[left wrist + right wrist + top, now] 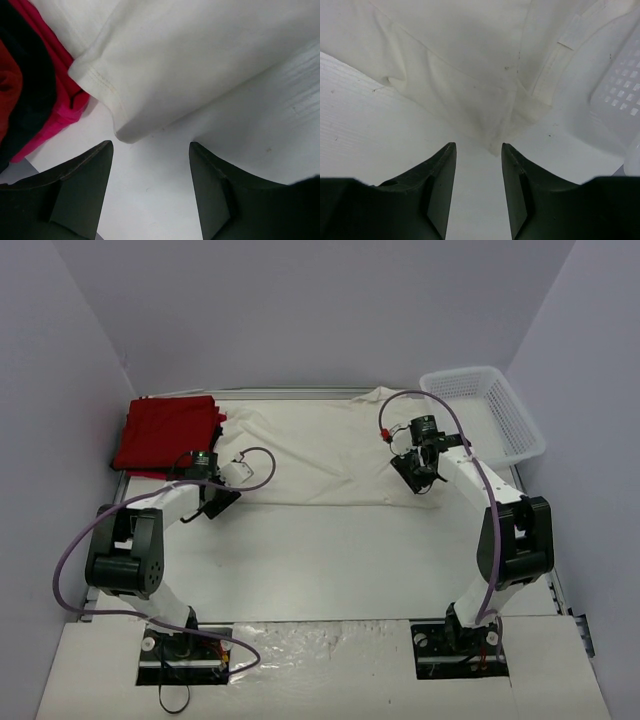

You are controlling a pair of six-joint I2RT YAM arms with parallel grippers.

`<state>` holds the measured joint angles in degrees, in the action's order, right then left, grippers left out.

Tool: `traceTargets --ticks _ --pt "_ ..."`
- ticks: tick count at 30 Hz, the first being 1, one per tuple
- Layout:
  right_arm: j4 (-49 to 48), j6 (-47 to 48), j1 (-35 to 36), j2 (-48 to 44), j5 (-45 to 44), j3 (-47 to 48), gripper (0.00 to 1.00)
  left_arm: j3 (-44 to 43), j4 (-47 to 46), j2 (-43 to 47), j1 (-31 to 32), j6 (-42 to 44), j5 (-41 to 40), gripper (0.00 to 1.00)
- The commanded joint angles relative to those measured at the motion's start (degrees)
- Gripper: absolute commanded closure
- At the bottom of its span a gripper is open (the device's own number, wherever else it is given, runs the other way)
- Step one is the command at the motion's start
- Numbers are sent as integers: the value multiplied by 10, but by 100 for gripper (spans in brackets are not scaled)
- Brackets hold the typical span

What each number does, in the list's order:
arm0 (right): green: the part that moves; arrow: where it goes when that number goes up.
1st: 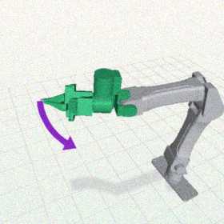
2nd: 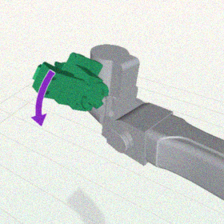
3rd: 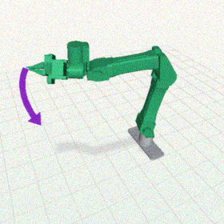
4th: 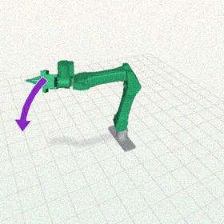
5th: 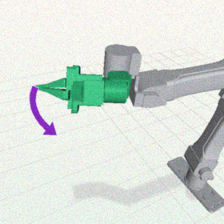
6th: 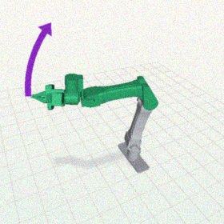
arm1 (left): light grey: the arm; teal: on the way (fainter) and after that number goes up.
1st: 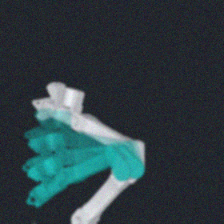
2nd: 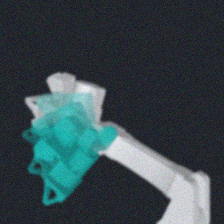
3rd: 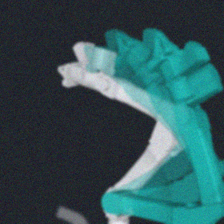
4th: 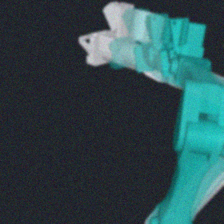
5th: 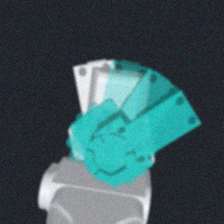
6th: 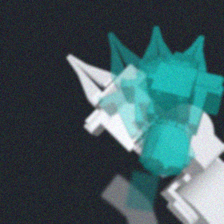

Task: Fold and stack the t-shirts
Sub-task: Fold the flattened tshirt in 1/3 of the way

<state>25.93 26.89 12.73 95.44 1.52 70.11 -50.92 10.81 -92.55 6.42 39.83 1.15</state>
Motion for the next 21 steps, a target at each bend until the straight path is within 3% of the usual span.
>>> traceTargets --ticks 1,3,7,14,21 --pt "13 -11 -13 -7 20 4 63 -3 -27 -11 2 20 -5 39" --pt "13 -11 -15 1 20 8 64 -10 -26 -24 2 21 -6 40" --pt "14 -10 -17 20 21 7 65 -16 -28 -42 2 23 -6 55" --pt "15 -10 -22 19 26 -1 64 -26 -7 -62 2 31 -1 97" --pt "24 -6 -23 -8 20 -18 59 -29 15 -50 3 26 9 98"
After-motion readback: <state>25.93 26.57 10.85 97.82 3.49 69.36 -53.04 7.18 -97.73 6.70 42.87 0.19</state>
